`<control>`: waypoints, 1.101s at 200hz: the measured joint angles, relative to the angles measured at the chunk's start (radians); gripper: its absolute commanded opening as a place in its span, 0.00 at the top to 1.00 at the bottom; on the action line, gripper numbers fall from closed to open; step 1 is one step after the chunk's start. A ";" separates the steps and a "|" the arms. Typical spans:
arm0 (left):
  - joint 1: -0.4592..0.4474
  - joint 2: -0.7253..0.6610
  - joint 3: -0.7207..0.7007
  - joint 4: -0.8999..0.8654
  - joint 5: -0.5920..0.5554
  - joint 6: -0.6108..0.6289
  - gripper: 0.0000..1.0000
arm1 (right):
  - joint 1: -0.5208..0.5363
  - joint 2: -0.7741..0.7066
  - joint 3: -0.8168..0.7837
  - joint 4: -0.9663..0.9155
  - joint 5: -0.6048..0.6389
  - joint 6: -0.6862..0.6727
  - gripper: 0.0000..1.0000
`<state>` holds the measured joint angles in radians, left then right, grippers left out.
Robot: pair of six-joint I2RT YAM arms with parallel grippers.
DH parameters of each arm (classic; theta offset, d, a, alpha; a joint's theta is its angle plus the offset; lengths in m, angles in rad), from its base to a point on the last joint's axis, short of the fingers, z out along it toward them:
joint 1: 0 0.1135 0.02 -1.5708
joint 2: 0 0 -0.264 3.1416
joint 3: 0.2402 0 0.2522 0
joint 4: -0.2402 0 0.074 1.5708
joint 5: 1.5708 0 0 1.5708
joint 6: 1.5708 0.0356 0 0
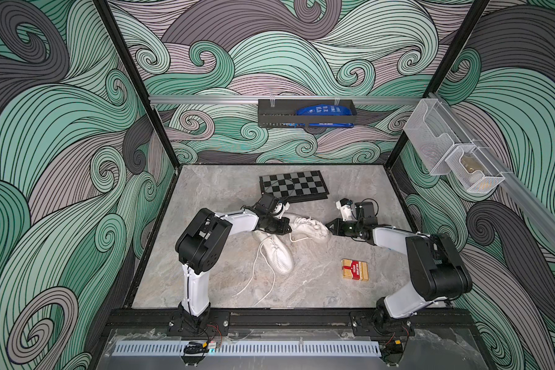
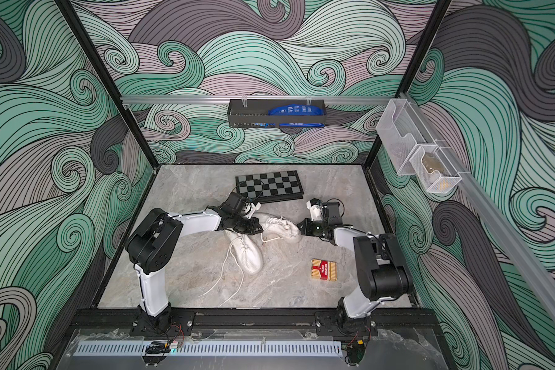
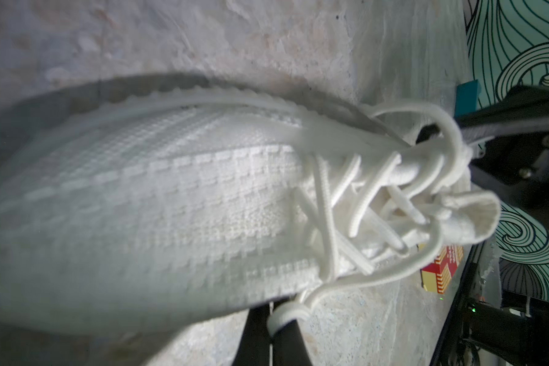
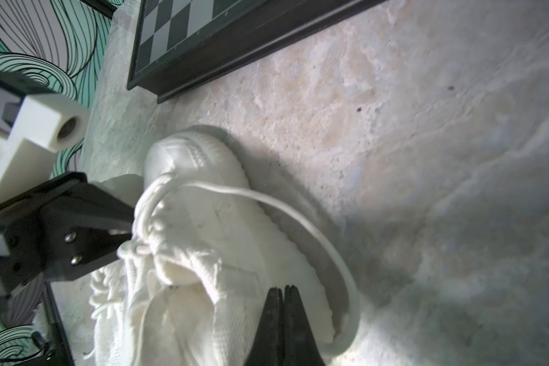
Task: Tie the shoes
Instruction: Adjust the shoe at the center of the board, then tie the shoelace on the shoe.
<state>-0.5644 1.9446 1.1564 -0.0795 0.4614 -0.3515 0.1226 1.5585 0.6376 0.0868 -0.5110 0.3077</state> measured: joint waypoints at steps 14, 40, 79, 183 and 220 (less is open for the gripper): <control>0.002 0.005 0.020 0.020 -0.008 0.004 1.00 | 0.015 -0.024 -0.027 0.003 -0.017 0.019 1.00; 0.006 0.022 0.040 0.067 -0.005 0.010 1.00 | 0.064 -0.049 -0.055 -0.003 -0.039 0.053 1.00; 0.013 0.029 0.040 0.125 0.033 0.011 1.00 | 0.189 -0.084 -0.089 -0.051 -0.134 0.109 1.00; 0.014 -0.302 -0.227 -0.043 -0.020 0.072 1.00 | -0.102 -0.297 -0.036 -0.111 0.121 0.166 1.00; 0.014 -0.333 -0.270 -0.115 -0.035 0.092 1.00 | -0.245 -0.245 0.011 -0.113 0.270 0.140 1.00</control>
<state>-0.5507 1.6119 0.8860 -0.1947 0.4259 -0.2592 -0.1226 1.3132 0.6491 -0.0265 -0.2413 0.4477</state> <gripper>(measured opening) 0.053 0.047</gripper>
